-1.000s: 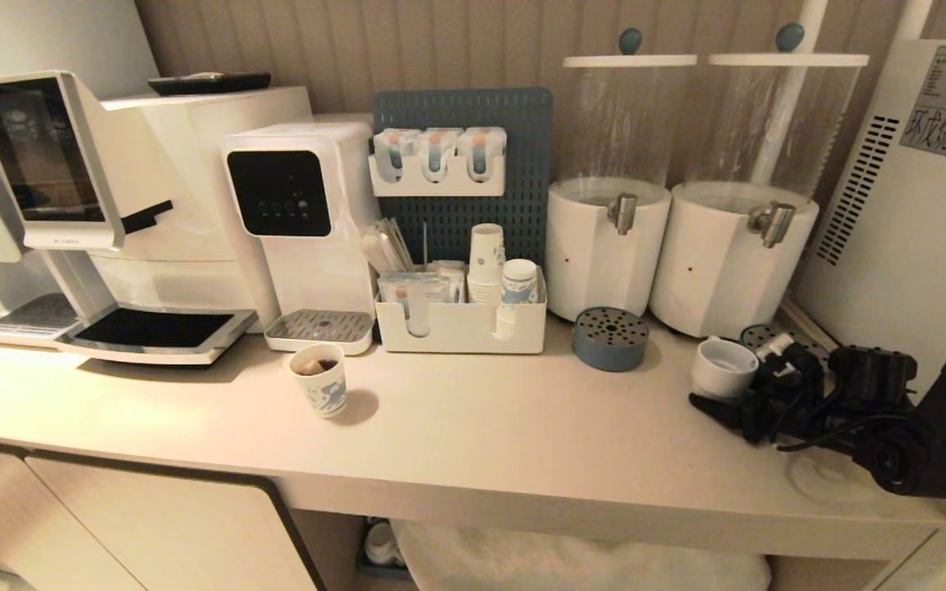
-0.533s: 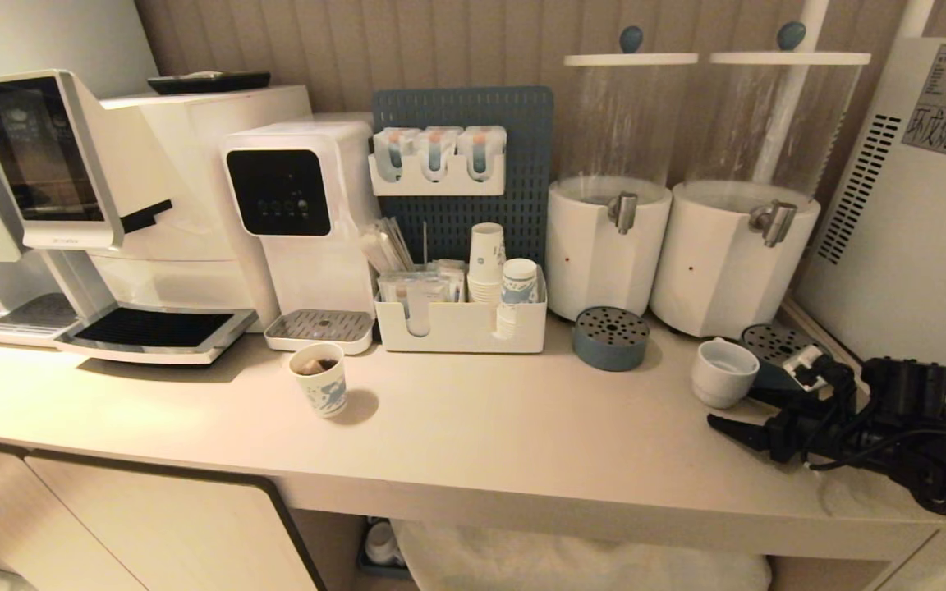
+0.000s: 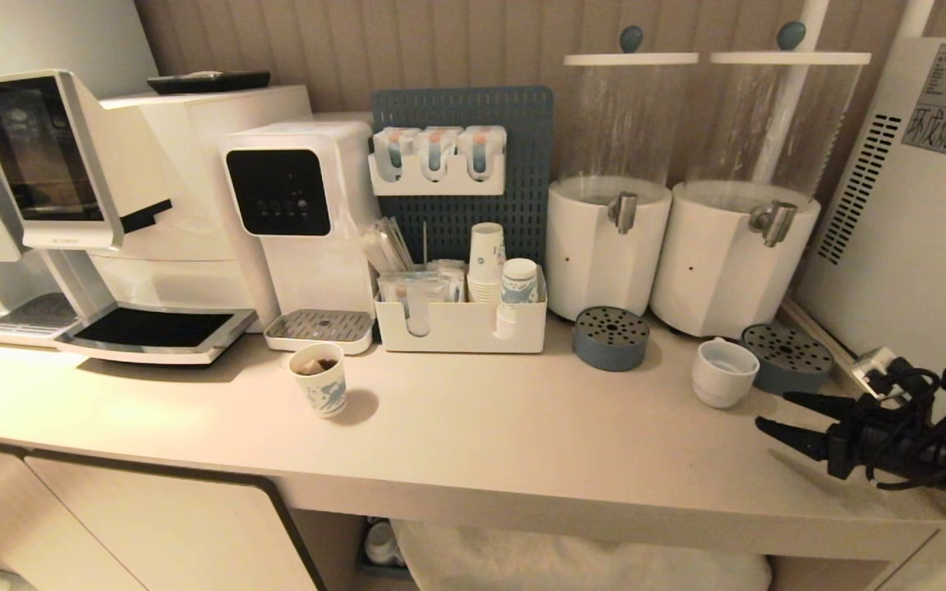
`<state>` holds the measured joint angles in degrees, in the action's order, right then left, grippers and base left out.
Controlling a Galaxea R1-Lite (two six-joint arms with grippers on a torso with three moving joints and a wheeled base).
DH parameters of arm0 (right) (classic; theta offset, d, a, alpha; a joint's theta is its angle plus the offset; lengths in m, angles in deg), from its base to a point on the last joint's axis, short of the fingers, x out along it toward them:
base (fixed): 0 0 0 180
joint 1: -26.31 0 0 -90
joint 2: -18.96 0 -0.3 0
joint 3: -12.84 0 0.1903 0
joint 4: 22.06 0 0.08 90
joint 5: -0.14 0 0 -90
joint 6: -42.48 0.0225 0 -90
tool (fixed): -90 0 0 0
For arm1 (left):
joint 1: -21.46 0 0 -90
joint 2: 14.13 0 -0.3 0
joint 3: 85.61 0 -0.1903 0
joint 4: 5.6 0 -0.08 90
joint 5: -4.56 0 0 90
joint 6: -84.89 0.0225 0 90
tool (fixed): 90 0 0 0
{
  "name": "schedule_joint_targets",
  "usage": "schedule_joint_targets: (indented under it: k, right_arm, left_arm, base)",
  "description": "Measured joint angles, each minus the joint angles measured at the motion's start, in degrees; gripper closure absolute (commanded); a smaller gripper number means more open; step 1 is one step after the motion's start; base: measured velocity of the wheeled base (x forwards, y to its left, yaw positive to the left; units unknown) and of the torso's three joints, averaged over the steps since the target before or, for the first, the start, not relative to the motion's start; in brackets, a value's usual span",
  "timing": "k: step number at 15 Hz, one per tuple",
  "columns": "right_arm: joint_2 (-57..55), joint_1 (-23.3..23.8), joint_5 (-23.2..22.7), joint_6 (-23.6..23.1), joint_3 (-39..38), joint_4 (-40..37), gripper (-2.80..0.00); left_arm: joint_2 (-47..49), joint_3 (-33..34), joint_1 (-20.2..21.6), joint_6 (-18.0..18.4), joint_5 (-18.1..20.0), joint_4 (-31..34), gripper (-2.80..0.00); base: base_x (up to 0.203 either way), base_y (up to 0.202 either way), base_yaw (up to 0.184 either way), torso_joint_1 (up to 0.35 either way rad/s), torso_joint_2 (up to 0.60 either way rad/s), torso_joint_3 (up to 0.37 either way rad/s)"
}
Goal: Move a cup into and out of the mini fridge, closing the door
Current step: Place the ceramic cup on the table, then close the freezer door
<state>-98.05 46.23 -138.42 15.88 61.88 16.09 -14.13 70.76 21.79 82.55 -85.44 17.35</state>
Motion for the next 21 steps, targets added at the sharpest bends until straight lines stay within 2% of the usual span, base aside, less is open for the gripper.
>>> schedule_joint_targets:
  k: [3,6,8,10,12,15,16,19,21]
  right_arm:
    - [6.93,2.83,-2.66,0.30,-5.57,-0.38,0.00]
    - [18.87,5.13,-4.92,3.19,-11.74,-1.29,0.00]
    - [28.90,6.35,-5.91,6.50,-14.64,-4.28,0.00]
    - [41.35,7.04,-6.37,9.55,-15.03,-11.20,0.00]
    - [57.57,7.32,-6.68,11.97,-11.33,-24.96,0.00]
    - [78.69,4.01,-6.08,14.48,-0.70,-54.43,0.00]
    - [84.06,0.64,-4.69,14.91,2.12,-63.46,0.00]
    - [94.99,-15.11,3.97,14.84,9.76,-87.07,0.00]
    - [100.44,-20.46,11.65,15.97,12.74,-97.61,0.00]
  left_arm:
    - [0.00,0.00,0.00,0.02,0.00,0.00,0.00]
    - [0.00,0.00,0.00,0.00,0.00,0.00,0.00]
    - [0.00,0.00,0.00,0.00,0.00,-0.05,0.00]
    - [0.00,0.00,0.00,0.00,0.00,0.00,0.00]
    - [0.00,0.00,0.00,0.02,0.00,-0.02,0.00]
    - [0.00,0.00,0.00,0.00,0.00,-0.05,0.00]
    - [0.00,0.00,0.00,0.00,0.02,-0.02,0.00]
    - [0.00,0.00,0.00,0.00,0.02,-0.07,0.00]
    - [0.00,0.00,0.00,0.00,0.02,-0.05,0.00]
  base:
    - [0.000,0.000,0.000,0.000,0.00,0.000]
    - [0.000,0.000,0.000,0.000,0.00,0.000]
    - [0.000,0.000,0.000,0.000,0.00,0.000]
    - [0.000,0.000,0.000,0.000,0.00,0.000]
    - [0.000,0.000,0.000,0.000,0.00,0.000]
    - [0.000,0.000,0.000,0.000,0.00,0.000]
    - [0.000,0.000,0.000,0.000,0.00,0.000]
    - [0.000,0.000,0.000,0.000,0.00,0.000]
    - [0.000,0.000,0.000,0.000,0.00,0.000]
